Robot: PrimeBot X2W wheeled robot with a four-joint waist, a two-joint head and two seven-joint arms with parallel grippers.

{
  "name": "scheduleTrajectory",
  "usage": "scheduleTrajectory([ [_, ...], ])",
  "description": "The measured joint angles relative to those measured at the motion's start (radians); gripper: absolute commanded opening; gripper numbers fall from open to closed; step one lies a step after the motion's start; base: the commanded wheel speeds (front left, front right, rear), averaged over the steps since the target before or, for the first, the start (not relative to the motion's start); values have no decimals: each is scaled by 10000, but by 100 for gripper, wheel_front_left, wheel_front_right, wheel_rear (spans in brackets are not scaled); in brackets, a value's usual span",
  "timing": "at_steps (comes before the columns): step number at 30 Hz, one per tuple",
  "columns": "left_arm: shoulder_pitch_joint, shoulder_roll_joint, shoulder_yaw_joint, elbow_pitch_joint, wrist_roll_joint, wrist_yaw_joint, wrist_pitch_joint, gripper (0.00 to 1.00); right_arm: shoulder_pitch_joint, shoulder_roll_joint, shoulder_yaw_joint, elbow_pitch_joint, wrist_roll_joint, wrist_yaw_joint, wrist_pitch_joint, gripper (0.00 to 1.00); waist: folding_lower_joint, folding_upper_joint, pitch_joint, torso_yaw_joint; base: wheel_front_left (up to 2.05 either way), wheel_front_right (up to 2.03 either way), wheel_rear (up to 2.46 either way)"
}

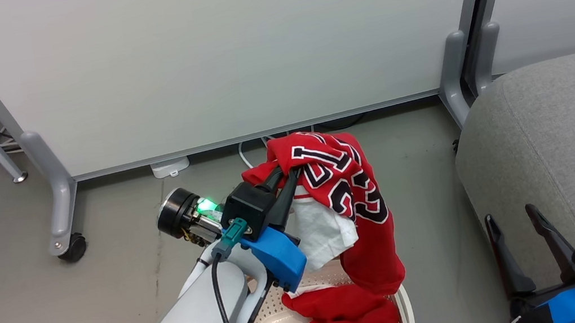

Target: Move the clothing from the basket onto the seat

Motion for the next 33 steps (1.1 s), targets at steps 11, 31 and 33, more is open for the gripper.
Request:
scheduleTrajectory([
  [11,0,17,36,-10,12,-6,0,0,-279,-71,836,-376,-79,0,0,100,0,0,38,5,0,0,0],
  [31,-274,-186,40,-48,226,-40,0,0,-3511,-1256,4291,121,213,0,-2,100,2,0,598,131,0,0,0],
  [33,-289,-221,40,-48,255,-48,0,0,-3771,-1294,4523,343,278,0,-2,100,1,0,647,158,0,0,0],
])
